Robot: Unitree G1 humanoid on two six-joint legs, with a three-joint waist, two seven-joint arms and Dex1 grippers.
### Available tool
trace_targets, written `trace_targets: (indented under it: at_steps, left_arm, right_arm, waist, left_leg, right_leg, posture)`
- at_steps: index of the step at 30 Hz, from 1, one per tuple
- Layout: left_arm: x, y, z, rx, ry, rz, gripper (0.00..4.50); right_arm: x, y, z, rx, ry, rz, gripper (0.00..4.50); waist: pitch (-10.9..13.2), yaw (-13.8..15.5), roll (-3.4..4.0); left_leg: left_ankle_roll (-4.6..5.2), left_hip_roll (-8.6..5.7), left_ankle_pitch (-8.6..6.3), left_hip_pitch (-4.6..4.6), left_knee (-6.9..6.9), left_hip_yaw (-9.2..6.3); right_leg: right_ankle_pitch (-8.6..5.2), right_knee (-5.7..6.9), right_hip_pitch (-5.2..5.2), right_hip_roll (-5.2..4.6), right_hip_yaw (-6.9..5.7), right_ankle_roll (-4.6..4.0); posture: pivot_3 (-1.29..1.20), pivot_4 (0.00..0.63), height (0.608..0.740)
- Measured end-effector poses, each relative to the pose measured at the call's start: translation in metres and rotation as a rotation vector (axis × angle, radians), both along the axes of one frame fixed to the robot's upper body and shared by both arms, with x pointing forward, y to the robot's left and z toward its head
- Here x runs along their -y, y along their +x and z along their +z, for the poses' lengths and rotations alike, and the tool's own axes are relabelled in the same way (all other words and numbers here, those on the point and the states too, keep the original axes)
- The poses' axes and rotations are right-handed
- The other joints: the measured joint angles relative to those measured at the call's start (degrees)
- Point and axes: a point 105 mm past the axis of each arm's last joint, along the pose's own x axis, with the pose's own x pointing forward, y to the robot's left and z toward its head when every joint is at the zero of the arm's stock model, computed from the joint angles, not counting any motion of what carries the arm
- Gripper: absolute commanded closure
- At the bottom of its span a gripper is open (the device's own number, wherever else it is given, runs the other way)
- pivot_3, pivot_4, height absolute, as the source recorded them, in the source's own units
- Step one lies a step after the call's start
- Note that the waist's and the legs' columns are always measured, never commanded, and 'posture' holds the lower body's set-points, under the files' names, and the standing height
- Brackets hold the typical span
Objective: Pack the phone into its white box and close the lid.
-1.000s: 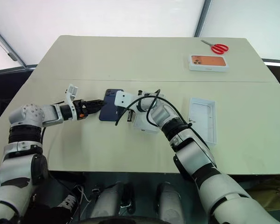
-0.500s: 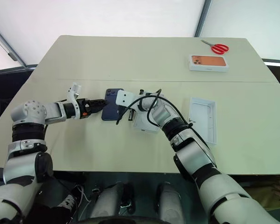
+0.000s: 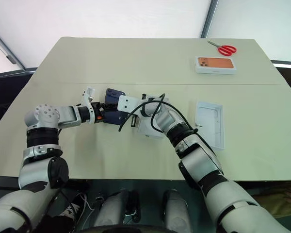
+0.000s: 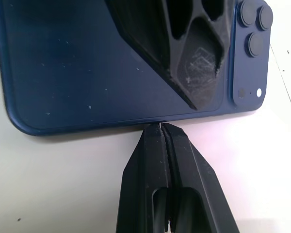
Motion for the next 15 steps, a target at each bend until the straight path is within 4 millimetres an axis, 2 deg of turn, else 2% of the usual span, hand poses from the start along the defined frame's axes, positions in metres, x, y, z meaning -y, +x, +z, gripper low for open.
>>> trace_targets:
  at_steps: [13,15]
  left_arm:
    - [-0.017,-0.007,-0.002,0.025,-0.063,0.026,0.96]
    - [-0.019,-0.007,-0.002,0.021,-0.076,0.033,1.52]
  right_arm:
    - [-0.004,-0.002,0.000,0.001,0.002,0.020,4.44]
    - [-0.005,-0.003,0.000,0.002,0.002,0.021,4.50]
  waist:
    - [0.02,-1.39,-0.02]
    - [0.04,-1.41,-0.03]
  left_leg:
    - [-0.04,0.03,0.03,0.00,-0.14,0.00]
    - [-0.04,0.03,0.03,0.00,-0.14,0.01]
  right_leg:
    - [-0.01,-0.02,-0.07,0.03,0.06,-0.01]
    - [-0.01,-0.02,-0.08,0.03,0.06,-0.01]
  posture:
    - [0.00,0.150,0.738]
    - [0.00,0.150,0.738]
